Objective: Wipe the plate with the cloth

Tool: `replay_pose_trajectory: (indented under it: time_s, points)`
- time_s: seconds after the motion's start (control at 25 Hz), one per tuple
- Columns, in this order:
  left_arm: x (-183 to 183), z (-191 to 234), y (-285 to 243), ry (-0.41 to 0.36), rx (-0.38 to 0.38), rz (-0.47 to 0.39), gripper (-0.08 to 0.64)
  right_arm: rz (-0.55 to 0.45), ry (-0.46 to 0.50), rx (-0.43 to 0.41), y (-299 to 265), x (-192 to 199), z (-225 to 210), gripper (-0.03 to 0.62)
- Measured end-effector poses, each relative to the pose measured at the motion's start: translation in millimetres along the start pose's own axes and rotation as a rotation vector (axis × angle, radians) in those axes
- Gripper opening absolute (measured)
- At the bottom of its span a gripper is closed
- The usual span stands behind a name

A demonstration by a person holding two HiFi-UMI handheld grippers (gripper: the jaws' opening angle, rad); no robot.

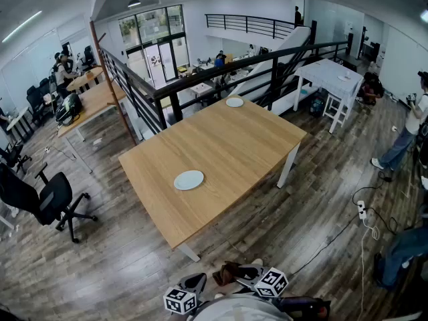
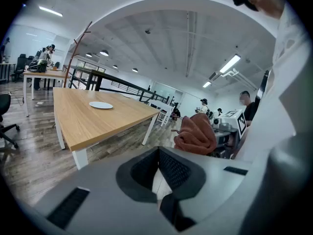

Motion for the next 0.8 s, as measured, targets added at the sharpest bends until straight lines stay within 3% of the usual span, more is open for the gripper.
replay_pose_trajectory:
  time_s: [0.2,0.8]
  points:
    - [-0.6,-7.6,-4.8,-0.007,0.008,-0.001,0.011,-0.041,-0.017,0.03,8.9,-0.4,-8.6,0.124]
    - [-4.6,-3.6,-0.9,-0.003,0.0,-0.018,0.011,-0.037,-0.026,0.047,6.1,-8.5,-17.0,0.124]
Point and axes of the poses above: the fingertips, and each gripper's own axes: y backward along the fingers, z to its left, x out of its underside, the point moved 2 cm from there along y, backward along the fingers, and after that the axes turned 9 degrees about z, right-handed, at the moved point
